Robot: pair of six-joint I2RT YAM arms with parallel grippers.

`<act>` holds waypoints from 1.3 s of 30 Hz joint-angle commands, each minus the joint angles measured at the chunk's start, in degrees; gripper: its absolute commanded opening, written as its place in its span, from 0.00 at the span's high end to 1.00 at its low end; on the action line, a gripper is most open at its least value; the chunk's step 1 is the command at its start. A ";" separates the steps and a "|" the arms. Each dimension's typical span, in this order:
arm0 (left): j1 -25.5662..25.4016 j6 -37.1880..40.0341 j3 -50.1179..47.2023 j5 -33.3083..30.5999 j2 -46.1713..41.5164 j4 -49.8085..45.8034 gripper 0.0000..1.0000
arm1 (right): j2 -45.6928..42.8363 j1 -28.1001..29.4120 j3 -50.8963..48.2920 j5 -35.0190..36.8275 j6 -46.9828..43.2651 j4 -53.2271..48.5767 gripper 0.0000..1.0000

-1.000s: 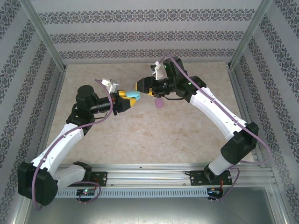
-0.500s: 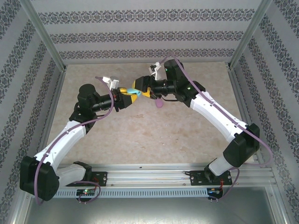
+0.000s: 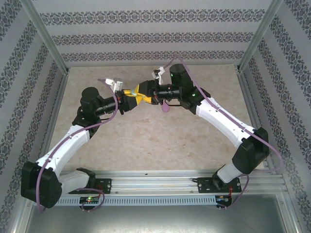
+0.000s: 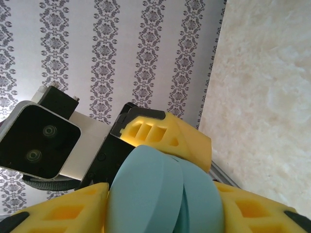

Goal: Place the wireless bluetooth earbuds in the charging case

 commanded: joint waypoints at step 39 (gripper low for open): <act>-0.04 23.48 1.89 -27.40 -19.97 -40.10 0.12 | 20.16 -0.61 -2.62 2.84 -10.01 -1.03 0.76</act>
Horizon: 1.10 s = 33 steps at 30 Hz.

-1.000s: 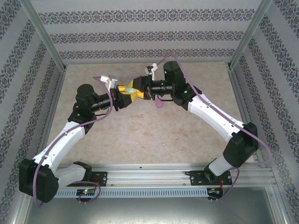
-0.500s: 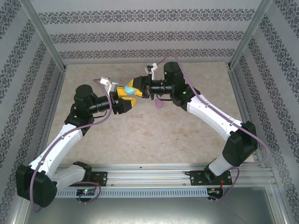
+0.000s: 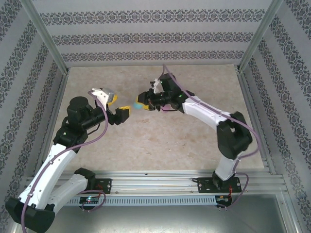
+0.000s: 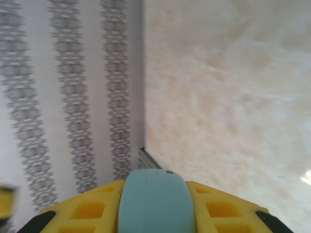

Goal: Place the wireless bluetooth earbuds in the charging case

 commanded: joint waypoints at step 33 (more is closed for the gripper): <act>4.23 2.10 -3.70 -17.45 0.20 -6.12 0.00 | -6.18 -4.90 0.79 26.65 -31.03 -30.97 0.34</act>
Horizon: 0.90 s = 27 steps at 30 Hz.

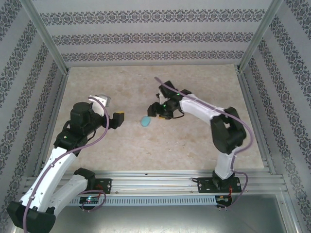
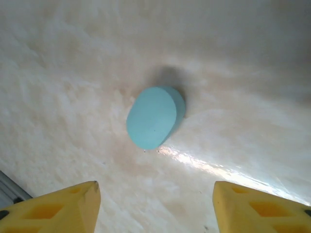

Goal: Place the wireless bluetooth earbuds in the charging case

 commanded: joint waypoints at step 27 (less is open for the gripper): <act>18.79 10.31 -16.88 -9.66 25.51 45.63 0.00 | -42.04 -33.44 -52.22 27.39 -24.87 47.28 0.02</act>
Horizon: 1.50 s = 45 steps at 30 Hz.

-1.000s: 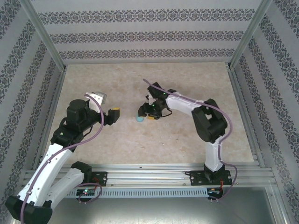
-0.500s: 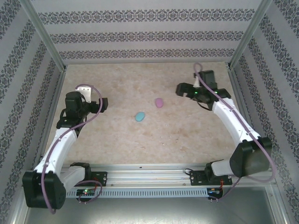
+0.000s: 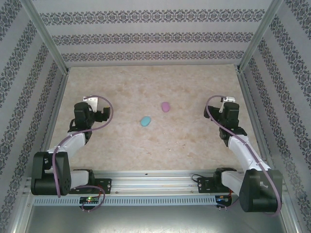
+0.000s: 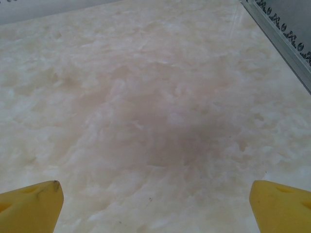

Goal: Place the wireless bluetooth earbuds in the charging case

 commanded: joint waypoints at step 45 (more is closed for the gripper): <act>-2.63 -3.93 -10.85 4.10 18.77 39.75 0.00 | 25.03 3.57 -8.71 5.41 -7.38 48.15 0.02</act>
